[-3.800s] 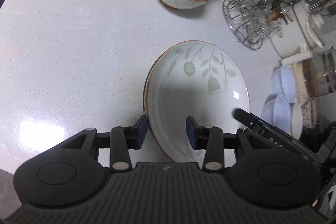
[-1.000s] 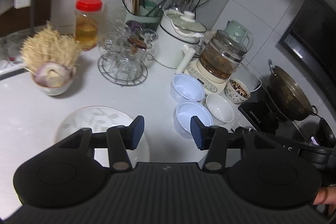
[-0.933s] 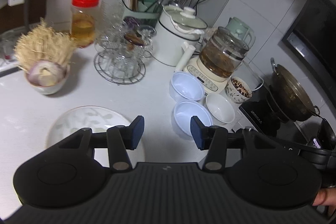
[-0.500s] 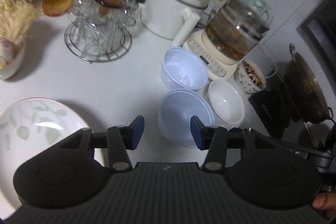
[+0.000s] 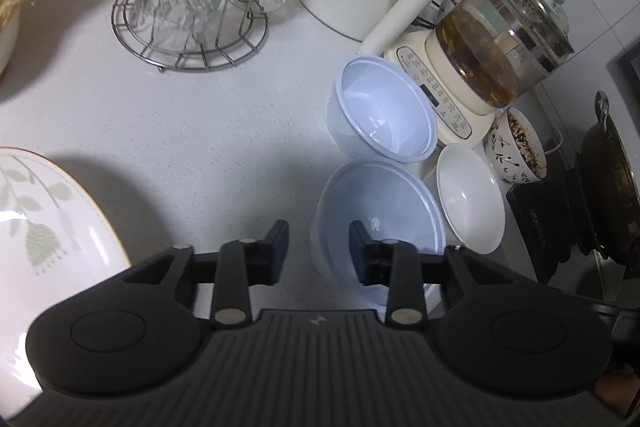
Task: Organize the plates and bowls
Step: 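Move both grippers to a light blue plastic bowl rim and close, then lift the light blue bowl with both grippers toward the plate stack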
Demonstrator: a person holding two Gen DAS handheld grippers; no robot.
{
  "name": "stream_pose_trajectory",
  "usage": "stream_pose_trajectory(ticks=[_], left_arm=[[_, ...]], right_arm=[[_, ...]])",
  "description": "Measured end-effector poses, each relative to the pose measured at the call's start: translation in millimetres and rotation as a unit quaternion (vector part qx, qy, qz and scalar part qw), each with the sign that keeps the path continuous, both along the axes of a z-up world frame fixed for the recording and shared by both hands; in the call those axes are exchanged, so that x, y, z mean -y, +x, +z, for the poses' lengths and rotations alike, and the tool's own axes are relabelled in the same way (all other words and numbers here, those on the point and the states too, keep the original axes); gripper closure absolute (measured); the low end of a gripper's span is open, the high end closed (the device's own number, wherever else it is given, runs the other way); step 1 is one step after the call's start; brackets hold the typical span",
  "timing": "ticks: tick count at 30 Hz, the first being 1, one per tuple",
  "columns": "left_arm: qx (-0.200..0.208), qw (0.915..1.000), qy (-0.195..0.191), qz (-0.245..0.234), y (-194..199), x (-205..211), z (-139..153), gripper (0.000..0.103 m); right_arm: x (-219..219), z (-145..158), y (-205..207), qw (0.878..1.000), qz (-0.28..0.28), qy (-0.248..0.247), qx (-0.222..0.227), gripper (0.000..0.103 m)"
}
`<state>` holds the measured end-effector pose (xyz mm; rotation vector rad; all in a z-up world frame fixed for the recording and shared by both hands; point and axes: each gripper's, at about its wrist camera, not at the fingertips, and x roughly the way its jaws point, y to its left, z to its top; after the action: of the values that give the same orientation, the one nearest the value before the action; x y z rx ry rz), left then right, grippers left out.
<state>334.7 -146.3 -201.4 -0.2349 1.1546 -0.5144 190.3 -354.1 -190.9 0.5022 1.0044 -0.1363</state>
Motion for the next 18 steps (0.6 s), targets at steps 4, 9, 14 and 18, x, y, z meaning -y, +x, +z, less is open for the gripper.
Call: stream_pose_trajectory(ticks=[4,9,14,18], left_arm=[[-0.009,1.0,-0.003,-0.002,0.5,5.6,-5.3,0.085],[-0.008,0.9999,0.01,0.007,-0.9,4.1,-1.7,0.086],[-0.011,0.9991,0.016,0.039,-4.8,-14.8,7.1,0.086],[-0.008,0.9972,0.025,0.07,-7.0,-30.9,11.9,0.086]], right_arm=[[3.4,-1.6,4.0,1.0,0.02,0.008,0.004,0.088],[3.3,1.2,12.1,0.999,0.038,0.014,0.003,0.088],[-8.7,9.6,21.7,0.997,0.072,0.013,0.009,0.088],[-23.5,15.7,32.6,0.994,0.11,0.003,0.021,0.088]])
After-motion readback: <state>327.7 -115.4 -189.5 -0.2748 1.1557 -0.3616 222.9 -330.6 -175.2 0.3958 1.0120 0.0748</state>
